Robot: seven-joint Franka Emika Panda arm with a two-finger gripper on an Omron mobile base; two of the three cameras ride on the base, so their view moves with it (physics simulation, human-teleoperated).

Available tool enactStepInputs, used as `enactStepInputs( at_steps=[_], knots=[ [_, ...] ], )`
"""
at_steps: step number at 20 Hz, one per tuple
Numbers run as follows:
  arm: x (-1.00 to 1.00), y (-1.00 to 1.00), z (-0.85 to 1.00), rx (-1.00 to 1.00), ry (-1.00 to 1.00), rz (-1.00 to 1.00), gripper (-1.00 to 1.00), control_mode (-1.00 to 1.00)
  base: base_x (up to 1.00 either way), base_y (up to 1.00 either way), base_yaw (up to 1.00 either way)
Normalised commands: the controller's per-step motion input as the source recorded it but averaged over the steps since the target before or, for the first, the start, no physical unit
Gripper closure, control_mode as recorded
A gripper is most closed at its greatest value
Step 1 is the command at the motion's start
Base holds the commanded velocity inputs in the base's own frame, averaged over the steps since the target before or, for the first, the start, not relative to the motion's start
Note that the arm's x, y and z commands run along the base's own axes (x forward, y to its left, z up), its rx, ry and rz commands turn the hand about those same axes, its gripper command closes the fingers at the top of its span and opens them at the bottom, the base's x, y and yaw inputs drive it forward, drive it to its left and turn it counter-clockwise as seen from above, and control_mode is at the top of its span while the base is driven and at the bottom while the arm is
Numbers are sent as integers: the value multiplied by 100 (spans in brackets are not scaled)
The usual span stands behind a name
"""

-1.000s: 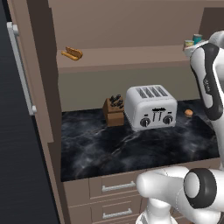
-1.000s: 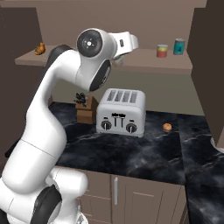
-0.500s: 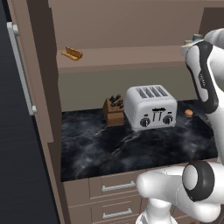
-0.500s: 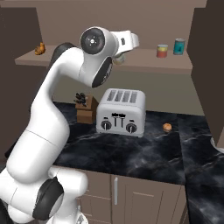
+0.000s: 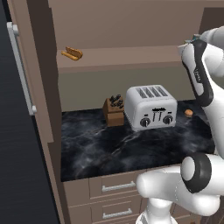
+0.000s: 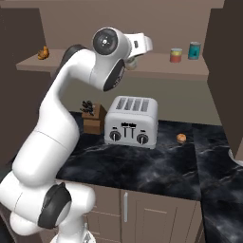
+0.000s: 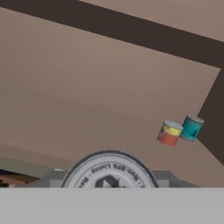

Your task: Pick the cans from the counter and place them in their designated side in the cabinet.

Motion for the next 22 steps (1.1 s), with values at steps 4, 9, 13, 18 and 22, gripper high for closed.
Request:
enactStepInputs(
  at_steps=[4, 9, 13, 18, 22],
  knots=[
    [24, -8, -4, 0, 3, 0, 100, -100, 0, 0, 0],
    [25, -11, 0, 0, 2, 0, 100, -100, 0, 0, 0],
    [23, -9, -2, 0, 2, 0, 100, -100, 0, 0, 0],
    [23, -7, -9, 0, 2, 0, 100, -100, 0, 0, 0],
    [24, -8, -12, 0, 2, 0, 100, -100, 0, 0, 0]
  ],
)
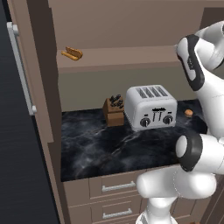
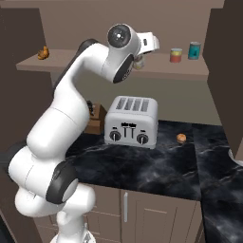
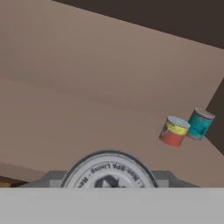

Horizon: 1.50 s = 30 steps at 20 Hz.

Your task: Pick the cans from the counter and place them in their designated side in the cabinet.

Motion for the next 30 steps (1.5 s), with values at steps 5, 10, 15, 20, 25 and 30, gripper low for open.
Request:
enactStepInputs(
  at_steps=[5, 10, 15, 20, 25, 30],
  knots=[
    [25, -11, -7, 0, 1, 0, 100, -100, 0, 0, 0],
    [26, -14, -5, 0, 0, 0, 100, -100, 0, 0, 0],
    [29, -12, -5, 0, 0, 0, 100, -100, 0, 0, 0],
    [28, -11, -1, 0, 0, 0, 100, -100, 0, 0, 0],
    [27, -12, -1, 0, 2, 0, 100, -100, 0, 0, 0],
    [26, -13, 0, 0, 4, 0, 100, -100, 0, 0, 0]
  ],
)
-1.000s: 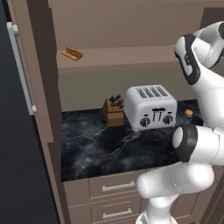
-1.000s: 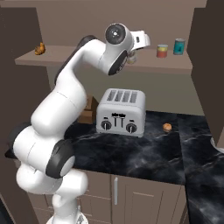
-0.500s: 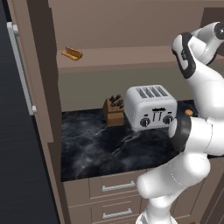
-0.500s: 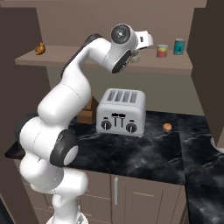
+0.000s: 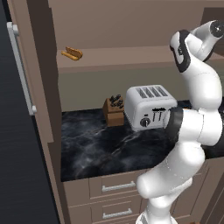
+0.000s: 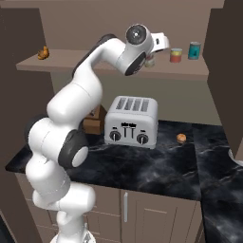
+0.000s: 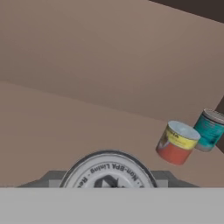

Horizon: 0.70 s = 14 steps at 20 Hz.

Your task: Pick the cans from the counter and place them in their designated side in the cabinet.

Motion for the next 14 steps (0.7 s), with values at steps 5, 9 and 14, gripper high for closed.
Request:
enactStepInputs(
  at_steps=[5, 9, 14],
  knots=[
    [29, -13, -2, 0, 4, 0, 100, -100, 0, 0, 0],
    [30, -12, -5, 0, 3, 0, 100, -100, 0, 0, 0],
    [27, -8, -14, 0, 2, 0, 100, -100, 0, 0, 0]
  ],
)
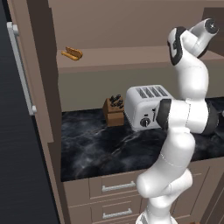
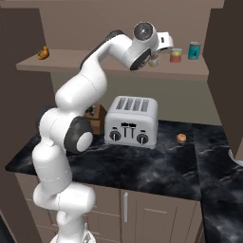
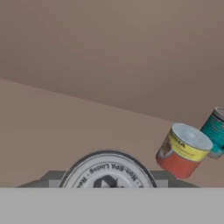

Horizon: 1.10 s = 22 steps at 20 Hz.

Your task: Pick the cans from the counter and place them in their designated side in the cabinet.

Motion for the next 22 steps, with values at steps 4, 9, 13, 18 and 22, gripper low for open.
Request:
enactStepInputs(
  at_steps=[4, 9, 13, 18, 22],
  knots=[
    [31, -5, -13, 0, 2, 0, 100, -100, 0, 0, 0],
    [29, -5, -12, 0, 2, 0, 100, -100, 0, 0, 0],
    [24, -6, -16, 0, 1, 0, -100, -100, 0, 0, 0],
    [12, -11, -6, 0, 0, 0, -100, -100, 0, 0, 0],
    [4, -9, 0, 0, 0, 0, -100, -100, 0, 0, 0]
  ],
)
